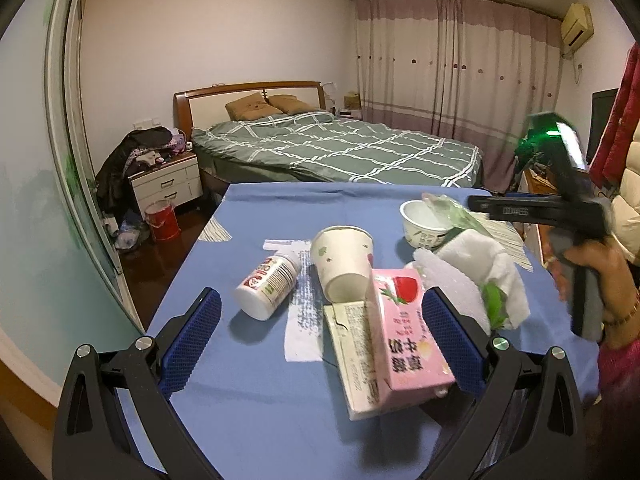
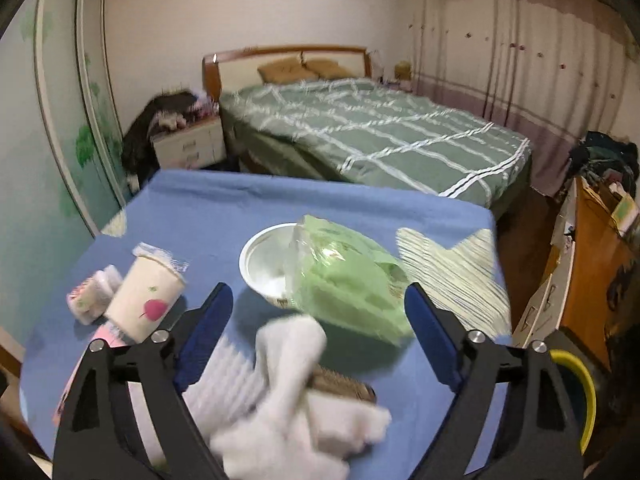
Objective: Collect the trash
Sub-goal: 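Grasp the green plastic bag with the right gripper and lift it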
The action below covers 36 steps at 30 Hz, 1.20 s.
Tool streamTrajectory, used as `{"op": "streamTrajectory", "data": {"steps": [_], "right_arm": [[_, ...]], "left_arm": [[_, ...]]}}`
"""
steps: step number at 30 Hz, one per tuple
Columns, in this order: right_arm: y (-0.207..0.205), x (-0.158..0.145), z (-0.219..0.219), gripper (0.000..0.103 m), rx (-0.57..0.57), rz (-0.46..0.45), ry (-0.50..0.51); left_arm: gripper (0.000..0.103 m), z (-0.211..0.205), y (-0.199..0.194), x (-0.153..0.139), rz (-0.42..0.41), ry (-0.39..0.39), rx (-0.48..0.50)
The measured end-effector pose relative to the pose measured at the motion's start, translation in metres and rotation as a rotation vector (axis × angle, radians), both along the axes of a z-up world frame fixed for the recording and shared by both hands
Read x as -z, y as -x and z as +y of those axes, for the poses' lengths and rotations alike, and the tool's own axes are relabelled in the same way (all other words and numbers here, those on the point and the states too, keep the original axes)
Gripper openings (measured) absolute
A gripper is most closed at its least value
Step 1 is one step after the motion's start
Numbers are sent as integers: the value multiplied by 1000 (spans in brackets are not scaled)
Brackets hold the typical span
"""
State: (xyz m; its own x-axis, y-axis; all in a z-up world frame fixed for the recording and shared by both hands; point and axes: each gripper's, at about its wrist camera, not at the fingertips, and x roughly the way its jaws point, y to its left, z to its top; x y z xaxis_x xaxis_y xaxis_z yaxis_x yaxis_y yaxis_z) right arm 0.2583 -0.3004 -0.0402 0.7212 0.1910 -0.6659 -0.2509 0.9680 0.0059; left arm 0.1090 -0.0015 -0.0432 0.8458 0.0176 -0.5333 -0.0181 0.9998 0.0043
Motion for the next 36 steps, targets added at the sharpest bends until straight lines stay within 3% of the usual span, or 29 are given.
{"op": "streamTrajectory", "data": {"steps": [6,10,11,14,20,21,28,36], "right_arm": [[-52,26,27,73,2,87,112],[-73,38,31,52,10,142,150],[-75,39,31,51,13,145,156],[-78,40,26,33,9,171,134],[-68,25,1,24,27,137,55],[-66,22,-3,17,32,132,41],[-35,-8,-37,15,41,64,-67],[31,-42,-99,15,84,-44,-179]], "left_arm": [[99,4,-13,5,13,5,5],[99,8,-20,10,23,8,8],[99,9,-22,12,27,14,8],[99,11,-25,15,35,23,7],[99,13,-28,20,44,31,14],[99,11,-27,20,43,27,18],[99,-2,-22,19,42,6,42],[99,-14,-15,14,33,0,68]]}}
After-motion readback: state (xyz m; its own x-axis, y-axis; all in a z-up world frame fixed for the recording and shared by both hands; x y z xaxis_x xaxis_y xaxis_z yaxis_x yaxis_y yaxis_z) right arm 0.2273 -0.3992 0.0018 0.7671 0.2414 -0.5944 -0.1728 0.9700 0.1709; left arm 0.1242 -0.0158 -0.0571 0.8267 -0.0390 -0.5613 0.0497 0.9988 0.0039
